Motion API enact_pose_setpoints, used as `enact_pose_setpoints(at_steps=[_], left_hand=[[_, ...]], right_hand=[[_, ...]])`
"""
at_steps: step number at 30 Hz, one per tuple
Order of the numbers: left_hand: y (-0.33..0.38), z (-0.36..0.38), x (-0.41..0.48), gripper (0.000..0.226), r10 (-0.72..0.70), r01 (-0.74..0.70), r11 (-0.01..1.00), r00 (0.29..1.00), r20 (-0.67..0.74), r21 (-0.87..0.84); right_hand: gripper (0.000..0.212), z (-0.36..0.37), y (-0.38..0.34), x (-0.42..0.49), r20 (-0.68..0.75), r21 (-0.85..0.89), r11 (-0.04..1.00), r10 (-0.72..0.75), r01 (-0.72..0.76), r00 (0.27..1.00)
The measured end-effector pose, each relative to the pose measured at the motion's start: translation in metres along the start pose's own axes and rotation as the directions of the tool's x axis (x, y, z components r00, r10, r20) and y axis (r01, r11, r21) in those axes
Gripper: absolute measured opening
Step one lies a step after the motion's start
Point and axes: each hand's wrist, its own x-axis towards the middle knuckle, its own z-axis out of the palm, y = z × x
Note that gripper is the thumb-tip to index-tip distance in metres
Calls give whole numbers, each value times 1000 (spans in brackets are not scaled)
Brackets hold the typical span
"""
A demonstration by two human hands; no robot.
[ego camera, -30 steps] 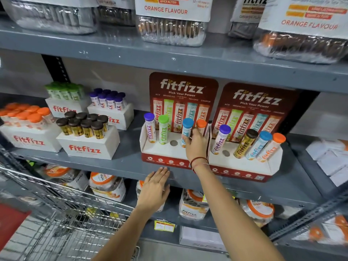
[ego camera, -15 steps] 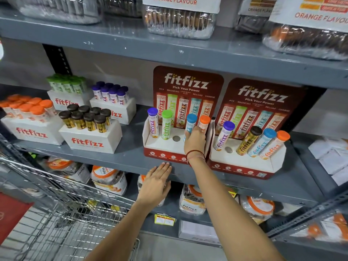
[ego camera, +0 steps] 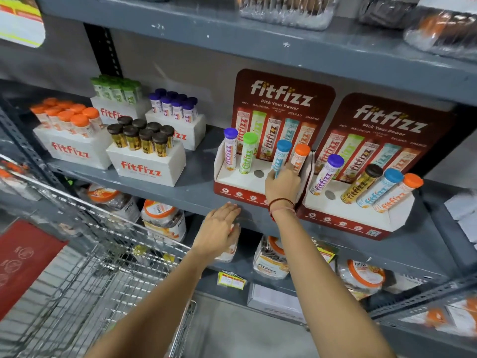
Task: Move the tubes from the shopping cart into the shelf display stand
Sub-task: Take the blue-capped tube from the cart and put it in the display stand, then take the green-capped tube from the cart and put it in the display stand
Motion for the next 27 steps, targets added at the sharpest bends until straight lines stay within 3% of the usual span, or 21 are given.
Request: enact_pose_setpoints(at_steps=[4,7,10,16,21,25,27], left_hand=[[-14,-25,-24,33,-116,111,992,987,-107,-56],[-31,-49,-56,27,-214,201,975,960,-178,-90],[-52,-70,-104,26,-370,361,929,898,-239,-83],[-76,-86,-218,20,-642,653,755,718,-269,-62],[-82,-67,-293,20,-786,792,609,594,-173,-44],[-88,-54,-315,18,-787,794,608,602,-132,-3],[-93,-50,-316,20,-775,783,621,617,-136,11]], right_hand=[[27,4,-5,-42,11,1,999,-37,37,999],[21,30,-11,-85,190,20,993,-117,115,975],[18,65,-16,-131,411,18,978,-196,207,891],[18,139,-15,-229,716,33,912,-307,408,627],[17,203,20,-306,927,-17,845,-187,534,326],[5,251,59,-353,994,-74,803,13,592,106],[5,271,79,-369,994,-112,804,88,584,69]])
